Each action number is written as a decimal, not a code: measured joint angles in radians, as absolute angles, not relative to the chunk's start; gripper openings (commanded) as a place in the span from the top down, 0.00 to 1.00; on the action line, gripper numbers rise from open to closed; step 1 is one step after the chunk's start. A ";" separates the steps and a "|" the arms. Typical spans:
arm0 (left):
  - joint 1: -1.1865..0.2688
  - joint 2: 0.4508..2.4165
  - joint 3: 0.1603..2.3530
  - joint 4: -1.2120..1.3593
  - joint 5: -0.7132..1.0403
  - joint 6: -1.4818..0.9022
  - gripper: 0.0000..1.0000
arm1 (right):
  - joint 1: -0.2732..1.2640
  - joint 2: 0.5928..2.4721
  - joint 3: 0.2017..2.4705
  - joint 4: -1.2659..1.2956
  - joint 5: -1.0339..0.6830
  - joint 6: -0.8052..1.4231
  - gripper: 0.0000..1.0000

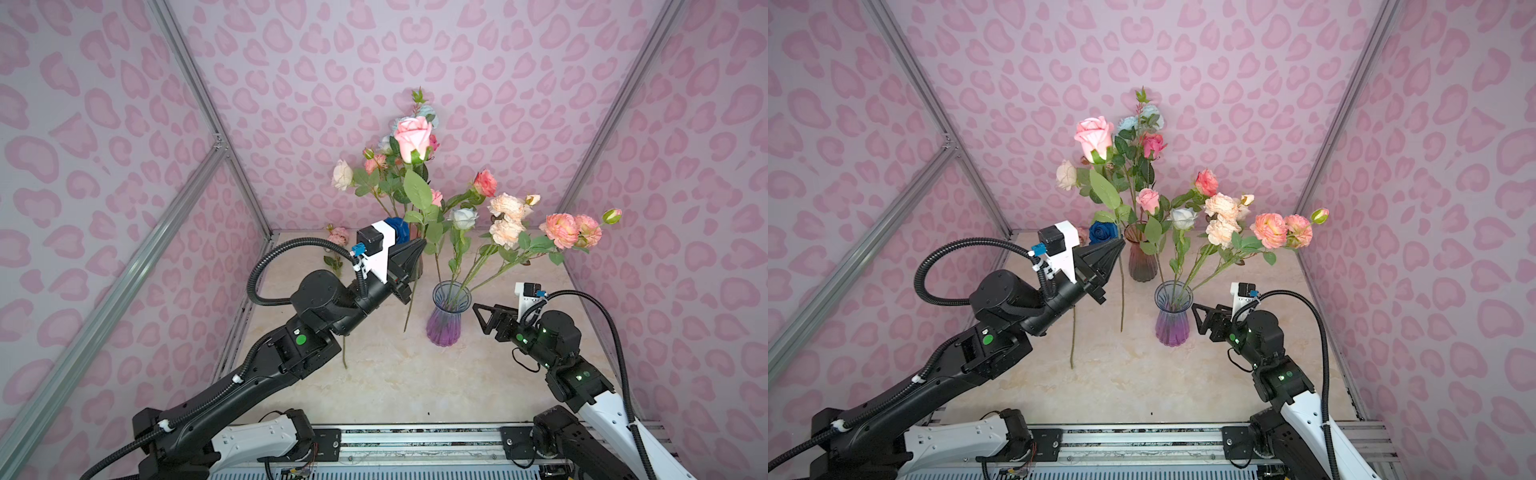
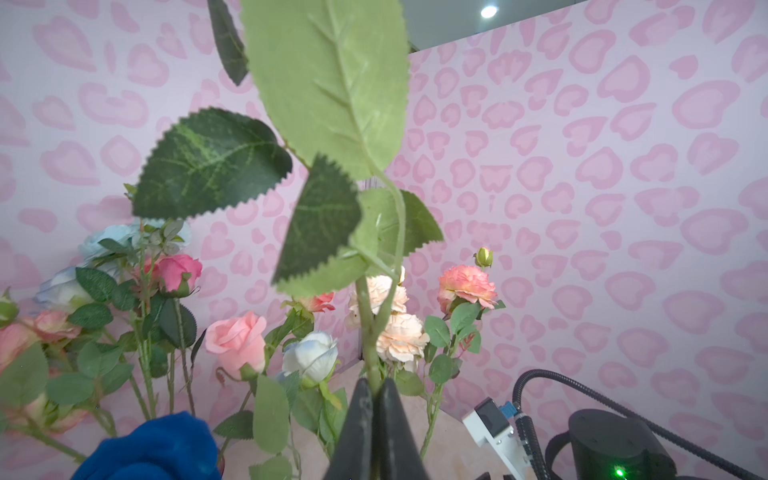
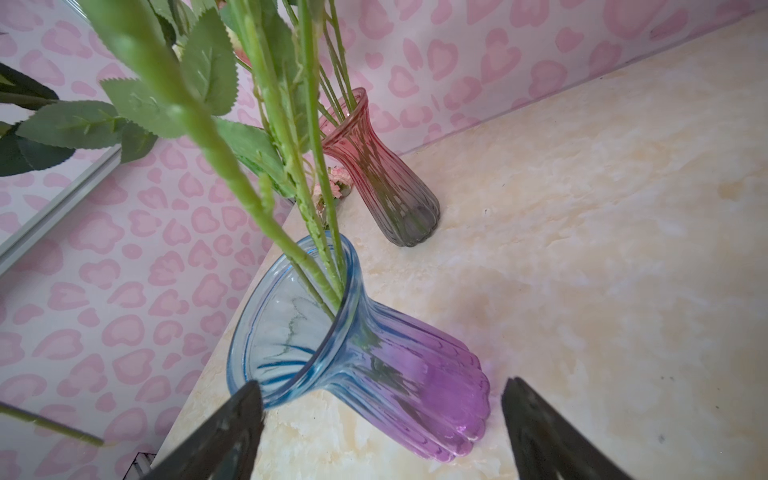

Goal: Arrange the flowers into the vase
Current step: 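Carry the pink rose to the blue-purple vase and lower its stem in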

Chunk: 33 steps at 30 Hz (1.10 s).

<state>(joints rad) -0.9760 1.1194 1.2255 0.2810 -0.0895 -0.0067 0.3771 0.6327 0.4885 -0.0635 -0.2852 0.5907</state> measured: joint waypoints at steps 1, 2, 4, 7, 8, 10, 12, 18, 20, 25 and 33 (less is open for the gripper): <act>-0.978 1.146 1.231 0.306 -0.083 0.003 0.97 | 0.376 0.629 0.488 -0.069 -0.280 0.589 0.09; -0.981 1.176 1.241 0.328 -0.076 0.012 0.97 | 0.375 0.624 0.488 -0.075 -0.279 0.587 0.09; -0.984 1.229 1.262 0.369 -0.067 0.023 0.97 | 0.371 0.614 0.488 -0.085 -0.279 0.584 0.09; -0.992 1.296 1.304 0.414 -0.049 0.029 0.97 | 0.366 0.596 0.487 -0.100 -0.276 0.584 0.09; -0.996 1.313 1.320 0.428 -0.041 0.029 0.97 | 0.364 0.590 0.485 -0.102 -0.276 0.584 0.09; -0.998 1.345 1.354 0.463 -0.025 0.029 0.97 | 0.363 0.578 0.480 -0.105 -0.275 0.584 0.09; -1.001 1.372 1.380 0.501 -0.023 0.029 0.97 | 0.358 0.569 0.477 -0.110 -0.270 0.584 0.09; -1.010 1.447 1.414 0.574 -0.028 0.048 0.97 | 0.346 0.566 0.474 -0.118 -0.273 0.583 0.09; -1.010 1.473 1.405 0.595 -0.044 0.054 0.97 | 0.345 0.567 0.474 -0.118 -0.277 0.583 0.09; -1.011 1.509 1.317 0.608 -0.095 0.052 0.97 | 0.340 0.553 0.472 -0.126 -0.281 0.583 0.09; -1.012 1.514 1.195 0.594 -0.177 -0.016 0.89 | 0.338 0.529 0.443 -0.131 -0.286 0.584 0.09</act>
<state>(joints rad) -1.0119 1.5135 1.1950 0.5941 -0.1768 -0.0162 0.3382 0.5285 0.4427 -0.1310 -0.2855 0.5838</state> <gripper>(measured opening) 0.071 0.911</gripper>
